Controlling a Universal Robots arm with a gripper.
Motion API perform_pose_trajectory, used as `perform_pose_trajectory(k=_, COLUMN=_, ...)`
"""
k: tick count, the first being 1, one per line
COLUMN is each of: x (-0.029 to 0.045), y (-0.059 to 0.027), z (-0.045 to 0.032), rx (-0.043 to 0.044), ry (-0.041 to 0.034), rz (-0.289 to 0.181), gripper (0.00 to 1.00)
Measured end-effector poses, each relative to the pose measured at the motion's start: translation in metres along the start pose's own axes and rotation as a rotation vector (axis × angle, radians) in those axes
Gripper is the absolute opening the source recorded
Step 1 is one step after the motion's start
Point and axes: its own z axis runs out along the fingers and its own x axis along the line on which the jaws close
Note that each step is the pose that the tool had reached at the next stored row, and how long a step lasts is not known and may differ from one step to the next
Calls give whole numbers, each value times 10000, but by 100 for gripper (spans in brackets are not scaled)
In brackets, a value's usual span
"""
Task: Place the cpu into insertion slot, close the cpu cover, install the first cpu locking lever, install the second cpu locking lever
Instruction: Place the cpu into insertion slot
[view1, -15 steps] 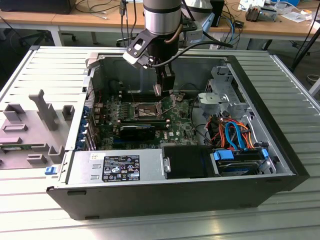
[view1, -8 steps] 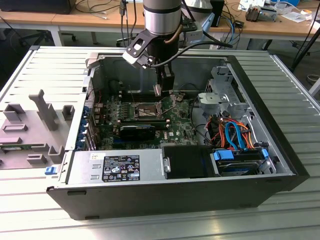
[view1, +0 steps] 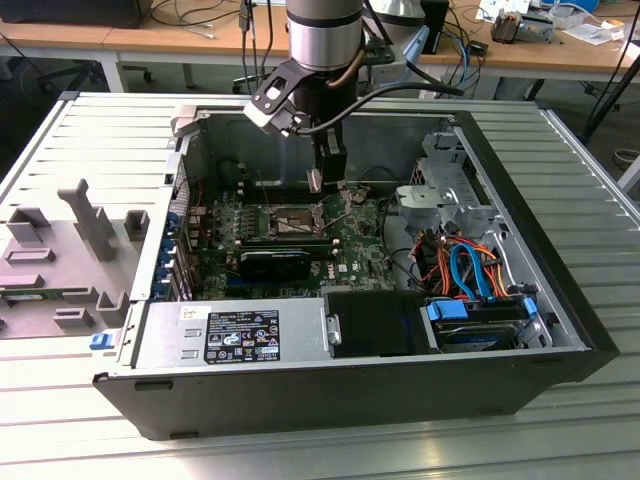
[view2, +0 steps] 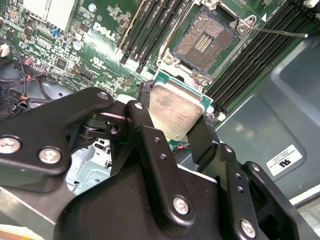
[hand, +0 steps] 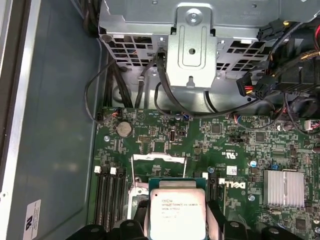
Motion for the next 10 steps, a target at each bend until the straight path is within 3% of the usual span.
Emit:
perform_pose_trajectory(k=4, x=0, y=0, z=2, rx=20, ry=-10, rz=135, gripper=54)
perform_pose_trajectory(k=6, x=0, y=3, z=6, rx=236, ry=0, rz=136, gripper=54)
perform_pose_trajectory(k=7, x=0, y=4, z=8, rx=385, ry=7, rz=138, gripper=54)
perform_pose_trajectory(k=10, x=0, y=4, z=8, rx=410, ry=7, rz=139, gripper=54)
